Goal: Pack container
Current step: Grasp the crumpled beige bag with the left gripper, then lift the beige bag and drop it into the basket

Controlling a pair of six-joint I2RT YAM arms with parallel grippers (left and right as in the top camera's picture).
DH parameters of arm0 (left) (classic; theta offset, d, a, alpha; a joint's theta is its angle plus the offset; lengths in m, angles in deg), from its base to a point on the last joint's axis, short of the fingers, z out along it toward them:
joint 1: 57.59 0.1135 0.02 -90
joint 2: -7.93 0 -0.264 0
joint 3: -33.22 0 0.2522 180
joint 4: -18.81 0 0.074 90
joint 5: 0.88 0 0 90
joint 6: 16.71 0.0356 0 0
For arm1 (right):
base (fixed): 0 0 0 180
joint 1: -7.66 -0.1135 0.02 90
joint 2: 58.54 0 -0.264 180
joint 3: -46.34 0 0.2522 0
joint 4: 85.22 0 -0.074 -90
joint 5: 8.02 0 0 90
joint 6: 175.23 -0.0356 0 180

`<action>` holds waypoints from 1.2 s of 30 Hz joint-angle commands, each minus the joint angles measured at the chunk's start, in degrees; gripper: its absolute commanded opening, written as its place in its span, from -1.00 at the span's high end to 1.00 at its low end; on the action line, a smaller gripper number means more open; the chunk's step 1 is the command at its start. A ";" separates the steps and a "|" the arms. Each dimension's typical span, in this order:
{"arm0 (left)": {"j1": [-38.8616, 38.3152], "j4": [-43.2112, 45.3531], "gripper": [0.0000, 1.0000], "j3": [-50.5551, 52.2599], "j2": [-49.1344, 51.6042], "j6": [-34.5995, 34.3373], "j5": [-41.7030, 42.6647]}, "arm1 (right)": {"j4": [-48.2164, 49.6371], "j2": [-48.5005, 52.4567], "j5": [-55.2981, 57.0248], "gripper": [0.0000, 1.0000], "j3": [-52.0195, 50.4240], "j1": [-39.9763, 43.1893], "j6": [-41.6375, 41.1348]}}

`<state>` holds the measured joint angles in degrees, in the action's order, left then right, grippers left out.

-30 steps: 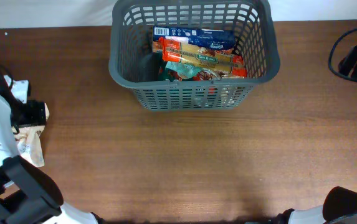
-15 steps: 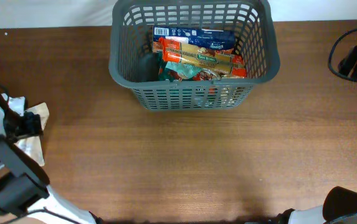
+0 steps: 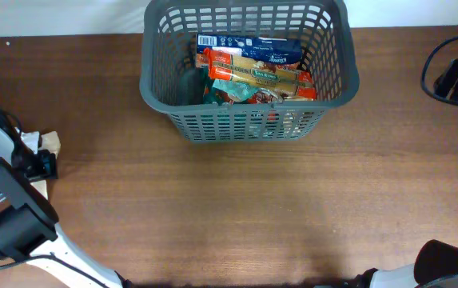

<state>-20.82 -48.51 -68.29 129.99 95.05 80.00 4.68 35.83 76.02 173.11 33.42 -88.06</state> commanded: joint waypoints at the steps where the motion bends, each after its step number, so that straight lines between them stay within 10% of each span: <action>1: 0.13 -0.04 0.06 0.24 3.63 0.79 0.46 | 0.02 -0.33 -0.48 -0.98 -0.24 0.17 -0.04; 5: 0.13 -0.04 0.96 0.24 4.26 -0.50 0.50 | 0.02 -0.33 -0.50 -0.98 -0.24 0.17 -0.04; 14: -1.14 -10.25 0.96 -11.65 4.15 -3.10 11.85 | 0.02 -0.33 -0.50 -0.98 -0.24 0.17 -0.04; 25: -11.41 -31.63 0.97 -58.97 4.13 -0.81 18.82 | 0.02 -0.33 -0.48 -0.98 -0.24 0.17 -0.04; 36: -38.71 -29.05 0.96 -92.08 3.78 19.87 18.82 | 0.02 -0.33 -0.50 -0.98 -0.24 0.17 -0.04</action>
<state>-53.06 -78.78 -158.10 134.93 105.16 97.57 4.68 35.83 76.02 173.11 33.42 -88.02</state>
